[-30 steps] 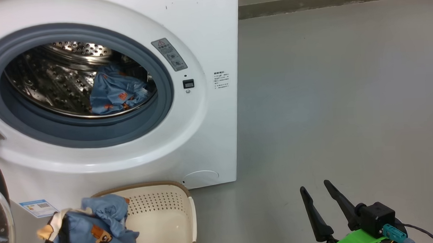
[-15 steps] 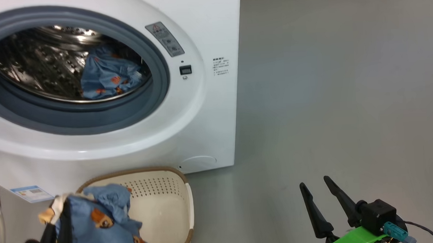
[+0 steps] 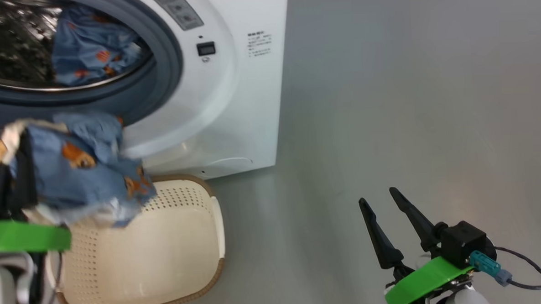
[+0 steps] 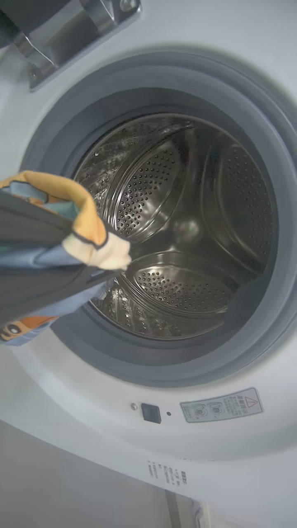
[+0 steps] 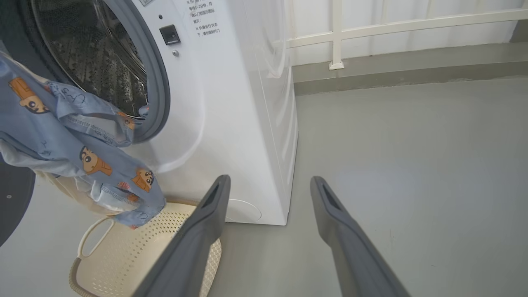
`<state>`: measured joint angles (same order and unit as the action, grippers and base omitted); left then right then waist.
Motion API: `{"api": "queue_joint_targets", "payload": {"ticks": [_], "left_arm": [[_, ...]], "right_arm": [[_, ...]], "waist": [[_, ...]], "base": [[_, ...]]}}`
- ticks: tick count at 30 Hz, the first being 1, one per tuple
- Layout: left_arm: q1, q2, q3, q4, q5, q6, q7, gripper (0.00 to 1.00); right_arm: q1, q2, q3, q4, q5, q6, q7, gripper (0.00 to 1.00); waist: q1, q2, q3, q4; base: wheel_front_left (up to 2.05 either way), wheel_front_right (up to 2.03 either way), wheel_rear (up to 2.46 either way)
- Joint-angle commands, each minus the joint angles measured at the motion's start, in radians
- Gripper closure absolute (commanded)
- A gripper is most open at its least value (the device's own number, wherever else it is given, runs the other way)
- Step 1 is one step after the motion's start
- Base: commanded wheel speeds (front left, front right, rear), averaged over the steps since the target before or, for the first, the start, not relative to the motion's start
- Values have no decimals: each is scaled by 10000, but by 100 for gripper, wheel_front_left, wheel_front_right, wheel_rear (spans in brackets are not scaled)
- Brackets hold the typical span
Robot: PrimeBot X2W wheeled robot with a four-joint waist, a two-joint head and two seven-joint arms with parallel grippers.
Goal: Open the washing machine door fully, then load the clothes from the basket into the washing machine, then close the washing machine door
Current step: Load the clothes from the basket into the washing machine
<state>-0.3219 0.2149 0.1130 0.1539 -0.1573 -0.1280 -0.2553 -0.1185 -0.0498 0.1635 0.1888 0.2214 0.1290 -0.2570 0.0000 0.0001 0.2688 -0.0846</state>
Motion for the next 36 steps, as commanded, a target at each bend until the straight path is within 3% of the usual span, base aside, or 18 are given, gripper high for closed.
{"api": "queue_joint_targets", "payload": {"ticks": [1, 10, 20, 36], "left_arm": [[-681, 591, 235, -65, -56, -11, -65, 100], [-3159, 1934, -609, 1495, -504, -24, -65, 100], [-5479, 2879, -1401, 3094, -1150, -26, -44, 100], [-9272, 3751, -2666, 5600, -1927, -26, 738, 100]], "right_arm": [[-252, -4, 313, -265, -10, 17, -48, 0], [-543, -4, 437, -479, 246, 17, -48, 0], [-824, -4, 620, -829, 618, 17, -48, 0], [-734, -4, 1123, -1140, 1167, 17, -48, 0]], "waist": [[0, -1, 511, -434], [0, -1, 1571, -1035], [0, -1, 3159, -1480], [0, -1, 4826, -1980]], "base": [[0, 0, 0], [0, 0, 0], [0, 0, 0], [0, 0, 0]]}}
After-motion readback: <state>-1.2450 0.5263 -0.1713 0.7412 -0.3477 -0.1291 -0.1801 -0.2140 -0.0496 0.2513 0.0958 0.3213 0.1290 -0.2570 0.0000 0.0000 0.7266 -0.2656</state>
